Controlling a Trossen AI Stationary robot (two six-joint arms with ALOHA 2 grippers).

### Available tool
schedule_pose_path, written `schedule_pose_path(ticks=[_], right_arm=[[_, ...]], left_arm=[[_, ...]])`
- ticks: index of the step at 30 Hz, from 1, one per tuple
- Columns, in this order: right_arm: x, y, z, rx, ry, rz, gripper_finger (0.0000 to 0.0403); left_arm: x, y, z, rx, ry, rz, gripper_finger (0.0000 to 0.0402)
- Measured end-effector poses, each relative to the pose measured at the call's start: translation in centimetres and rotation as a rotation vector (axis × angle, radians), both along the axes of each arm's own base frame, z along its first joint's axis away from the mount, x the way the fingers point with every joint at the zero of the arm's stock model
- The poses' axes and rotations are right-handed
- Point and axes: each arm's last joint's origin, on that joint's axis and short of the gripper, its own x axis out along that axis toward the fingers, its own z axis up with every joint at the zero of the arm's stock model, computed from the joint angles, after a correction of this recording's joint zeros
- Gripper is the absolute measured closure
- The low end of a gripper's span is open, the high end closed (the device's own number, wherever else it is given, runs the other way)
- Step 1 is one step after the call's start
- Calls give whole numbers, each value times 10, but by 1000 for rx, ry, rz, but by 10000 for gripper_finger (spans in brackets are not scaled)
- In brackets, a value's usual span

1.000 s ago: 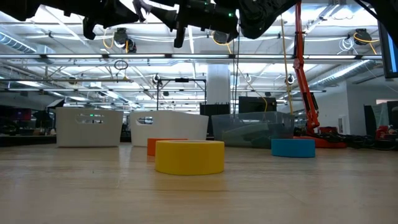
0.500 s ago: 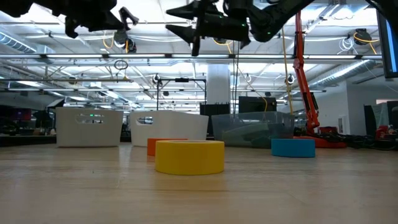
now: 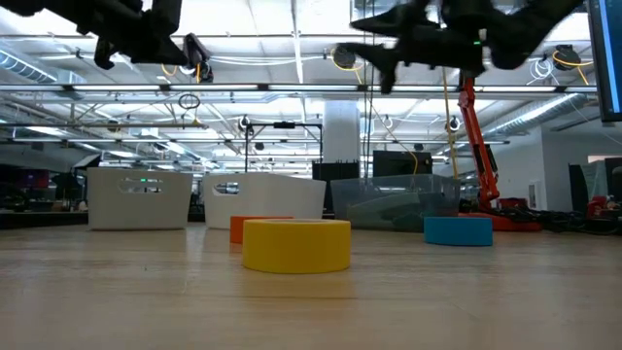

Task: Pick and place Stapler, Stapler remover, tape
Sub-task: Put the purple staple remover into the gray bin

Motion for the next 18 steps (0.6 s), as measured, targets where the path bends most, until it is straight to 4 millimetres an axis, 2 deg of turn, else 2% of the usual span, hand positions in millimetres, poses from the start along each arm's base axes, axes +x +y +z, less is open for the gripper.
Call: schedule_pose_path(ticks=[5, 9, 14, 18], right_arm=[[-45, 22, -10, -58, -80, -65, 248], [-74, 35, -25, -92, -108, -125, 248], [-97, 47, -41, -125, -124, -145, 248], [-107, 52, -55, -127, -112, -145, 248]], left_arm=[[0, 12, 9, -127, 78, -26, 401], [0, 22, 18, -247, 163, -34, 402], [3, 36, 23, -423, 266, -56, 401], [5, 49, 21, -579, 336, -54, 402]])
